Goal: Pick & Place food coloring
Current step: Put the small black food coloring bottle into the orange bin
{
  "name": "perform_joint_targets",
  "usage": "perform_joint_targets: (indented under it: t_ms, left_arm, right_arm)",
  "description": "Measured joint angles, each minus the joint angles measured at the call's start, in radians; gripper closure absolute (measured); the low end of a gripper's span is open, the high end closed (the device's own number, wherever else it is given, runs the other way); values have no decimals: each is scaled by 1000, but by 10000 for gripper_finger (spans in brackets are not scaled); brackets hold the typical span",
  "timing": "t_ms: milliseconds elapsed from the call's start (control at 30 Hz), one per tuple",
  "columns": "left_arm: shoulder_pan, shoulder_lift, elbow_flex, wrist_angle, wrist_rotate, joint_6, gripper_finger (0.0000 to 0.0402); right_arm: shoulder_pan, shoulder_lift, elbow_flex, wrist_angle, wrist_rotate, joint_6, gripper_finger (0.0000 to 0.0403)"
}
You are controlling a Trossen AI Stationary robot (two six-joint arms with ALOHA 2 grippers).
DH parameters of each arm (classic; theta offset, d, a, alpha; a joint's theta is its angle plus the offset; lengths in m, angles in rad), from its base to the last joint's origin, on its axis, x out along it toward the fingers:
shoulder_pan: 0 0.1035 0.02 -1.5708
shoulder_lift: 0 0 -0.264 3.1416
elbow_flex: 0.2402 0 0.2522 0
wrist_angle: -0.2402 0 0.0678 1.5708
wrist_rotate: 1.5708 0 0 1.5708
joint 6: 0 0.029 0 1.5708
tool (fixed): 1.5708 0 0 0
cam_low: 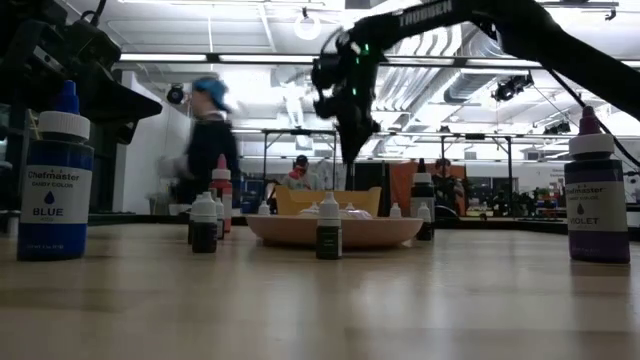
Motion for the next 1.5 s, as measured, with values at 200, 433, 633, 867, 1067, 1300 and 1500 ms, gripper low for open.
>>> perform_joint_targets:
  t_ms: [200,433,633,867,1067,1300,1500]
  left_arm:
    - [0,0,0,0,0,0,401]
    - [0,0,0,0,-1,0,401]
    - [0,0,0,0,-2,0,401]
    - [0,0,0,0,-2,0,401]
    - [0,0,0,0,-2,0,401]
    - [0,0,0,0,-3,0,401]
    - [0,0,0,0,-3,0,401]
  right_arm:
    - [57,-152,-113,20,-8,-64,306]
    - [160,-325,-241,31,-36,-70,262]
    - [269,-486,-463,62,-39,-51,237]
    - [378,-695,-828,198,-20,60,233]
    - [437,-816,-1093,370,-3,212,233]
    - [478,-868,-1329,575,12,257,233]
    - [479,-873,-1471,746,11,277,233]
